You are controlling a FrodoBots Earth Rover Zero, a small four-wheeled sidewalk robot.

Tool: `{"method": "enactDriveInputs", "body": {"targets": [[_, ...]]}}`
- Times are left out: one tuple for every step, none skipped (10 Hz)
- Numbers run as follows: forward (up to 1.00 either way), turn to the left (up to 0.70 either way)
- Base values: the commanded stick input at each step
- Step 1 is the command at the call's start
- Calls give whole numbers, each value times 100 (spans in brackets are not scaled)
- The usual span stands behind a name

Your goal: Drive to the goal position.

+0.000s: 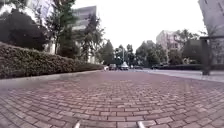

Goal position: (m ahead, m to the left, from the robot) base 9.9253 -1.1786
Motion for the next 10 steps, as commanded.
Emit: {"method": "enactDriveInputs", "body": {"targets": [[70,0],[70,0],[70,0],[70,0],[70,0],[70,0],[70,0],[70,0],[70,0],[70,0]]}}
